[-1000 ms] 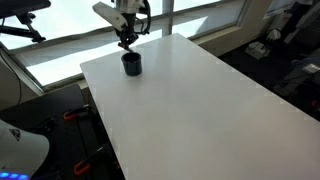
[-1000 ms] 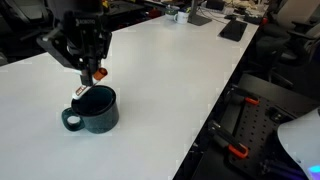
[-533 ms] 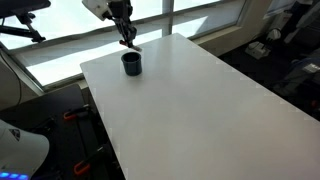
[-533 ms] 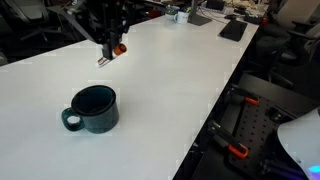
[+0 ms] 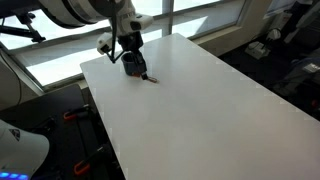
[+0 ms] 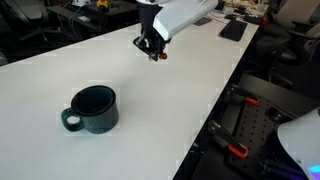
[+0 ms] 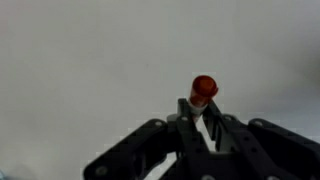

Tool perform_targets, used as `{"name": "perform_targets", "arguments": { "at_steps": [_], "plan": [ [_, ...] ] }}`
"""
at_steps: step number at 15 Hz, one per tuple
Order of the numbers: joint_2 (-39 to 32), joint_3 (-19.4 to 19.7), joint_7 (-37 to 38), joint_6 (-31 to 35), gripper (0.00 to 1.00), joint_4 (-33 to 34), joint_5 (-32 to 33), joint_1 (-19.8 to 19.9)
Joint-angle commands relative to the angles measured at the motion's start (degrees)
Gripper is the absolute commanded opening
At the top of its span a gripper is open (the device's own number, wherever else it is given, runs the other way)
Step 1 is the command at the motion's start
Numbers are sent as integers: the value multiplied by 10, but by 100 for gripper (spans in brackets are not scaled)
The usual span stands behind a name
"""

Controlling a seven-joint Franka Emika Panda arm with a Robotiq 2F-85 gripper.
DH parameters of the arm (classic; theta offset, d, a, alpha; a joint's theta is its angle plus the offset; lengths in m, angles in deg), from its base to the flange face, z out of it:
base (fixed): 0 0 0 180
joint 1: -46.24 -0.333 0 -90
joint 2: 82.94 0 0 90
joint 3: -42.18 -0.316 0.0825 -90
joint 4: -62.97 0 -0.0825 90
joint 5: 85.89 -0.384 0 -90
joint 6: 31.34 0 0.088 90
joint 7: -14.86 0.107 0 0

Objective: Place the marker on the table to the right of the mug

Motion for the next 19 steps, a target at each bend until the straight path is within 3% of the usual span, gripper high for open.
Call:
{"name": "perform_targets", "arguments": {
  "at_steps": [1, 4, 6, 9, 10, 11, 14, 19],
  "plan": [
    [-69, 14, 158, -15, 5, 49, 163, -18],
    [-160, 8, 264, -22, 5, 97, 271, -39],
    [-221, 5, 275, -6, 5, 129, 288, -50],
    [-297, 5, 235, 22, 5, 174, 265, -61],
    [-250, 12, 248, 6, 44, 138, 265, -66],
    [-259, 13, 248, 1, 21, 148, 264, -69],
    [-258, 16, 248, 2, 43, 147, 264, -70],
    [-258, 17, 248, 2, 44, 147, 264, -70]
  ]
}}
